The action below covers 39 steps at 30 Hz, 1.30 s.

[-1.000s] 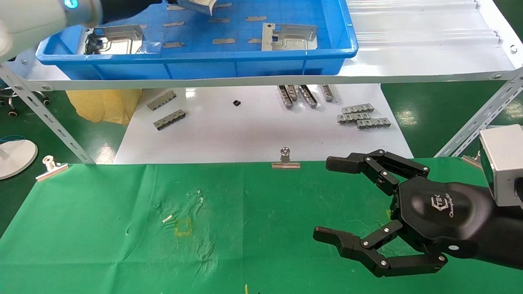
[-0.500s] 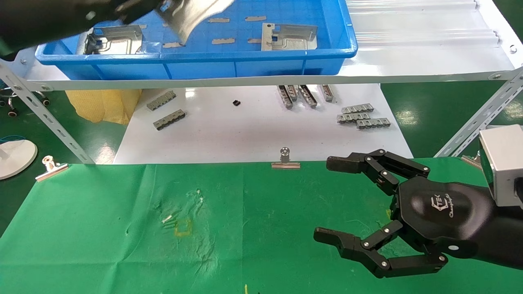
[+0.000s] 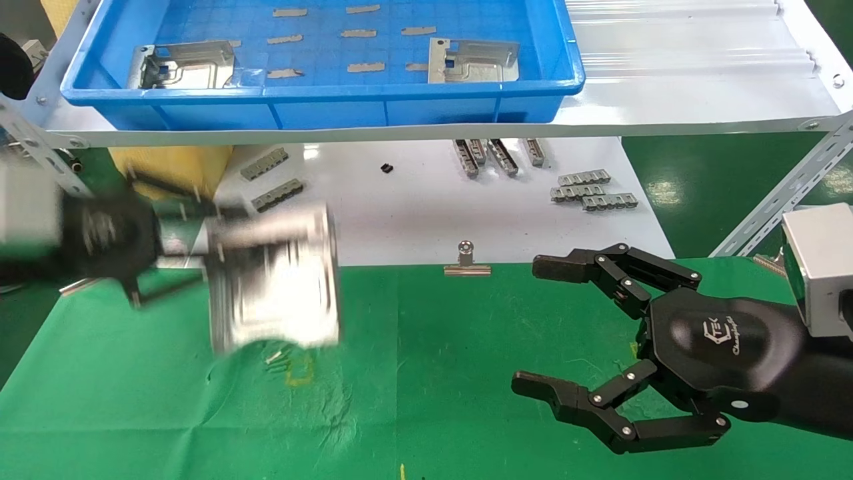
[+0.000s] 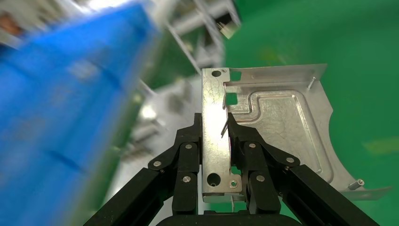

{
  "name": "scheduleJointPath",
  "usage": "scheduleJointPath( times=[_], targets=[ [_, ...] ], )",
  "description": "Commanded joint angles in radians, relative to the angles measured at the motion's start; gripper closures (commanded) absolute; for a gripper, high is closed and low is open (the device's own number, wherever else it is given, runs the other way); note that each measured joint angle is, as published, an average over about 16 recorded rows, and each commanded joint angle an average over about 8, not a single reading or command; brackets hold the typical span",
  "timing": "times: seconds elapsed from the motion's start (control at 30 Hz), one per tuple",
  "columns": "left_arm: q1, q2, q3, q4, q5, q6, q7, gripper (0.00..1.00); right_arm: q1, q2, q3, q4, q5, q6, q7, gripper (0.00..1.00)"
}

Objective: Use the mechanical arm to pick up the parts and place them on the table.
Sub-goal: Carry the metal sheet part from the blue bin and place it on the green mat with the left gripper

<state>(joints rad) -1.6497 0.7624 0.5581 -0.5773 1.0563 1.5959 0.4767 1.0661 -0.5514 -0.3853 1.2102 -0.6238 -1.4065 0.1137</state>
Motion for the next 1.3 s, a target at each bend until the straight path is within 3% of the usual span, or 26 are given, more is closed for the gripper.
scheduleJointPath(
  times=[0.03, 0.5, 0.6, 0.77, 0.87, 1.07, 1.3],
  targets=[
    [0.050, -0.030, 0.045, -0.048, -0.006, -0.004, 0.038, 1.00, 0.000, 0.000, 0.000, 0.000, 0.000, 0.000, 0.000, 0.00],
    [0.074, 0.077, 0.216, 0.088, 0.072, -0.026, 0.291, 0.99, 0.000, 0.000, 0.000, 0.000, 0.000, 0.000, 0.000, 0.00],
    [0.062, 0.112, 0.229, 0.167, 0.085, -0.047, 0.322, 0.85, 0.000, 0.000, 0.000, 0.000, 0.000, 0.000, 0.000, 0.00],
    [0.041, 0.154, 0.236, 0.287, 0.099, -0.074, 0.376, 0.25, 0.000, 0.000, 0.000, 0.000, 0.000, 0.000, 0.000, 0.00],
    [0.029, 0.167, 0.242, 0.333, 0.110, -0.075, 0.418, 0.02, 0.000, 0.000, 0.000, 0.000, 0.000, 0.000, 0.000, 0.00],
    [0.005, 0.183, 0.247, 0.403, 0.122, -0.079, 0.474, 0.00, 0.000, 0.000, 0.000, 0.000, 0.000, 0.000, 0.000, 0.00],
    [-0.030, 0.182, 0.239, 0.459, 0.104, -0.034, 0.432, 0.00, 0.000, 0.000, 0.000, 0.000, 0.000, 0.000, 0.000, 0.00]
  ],
)
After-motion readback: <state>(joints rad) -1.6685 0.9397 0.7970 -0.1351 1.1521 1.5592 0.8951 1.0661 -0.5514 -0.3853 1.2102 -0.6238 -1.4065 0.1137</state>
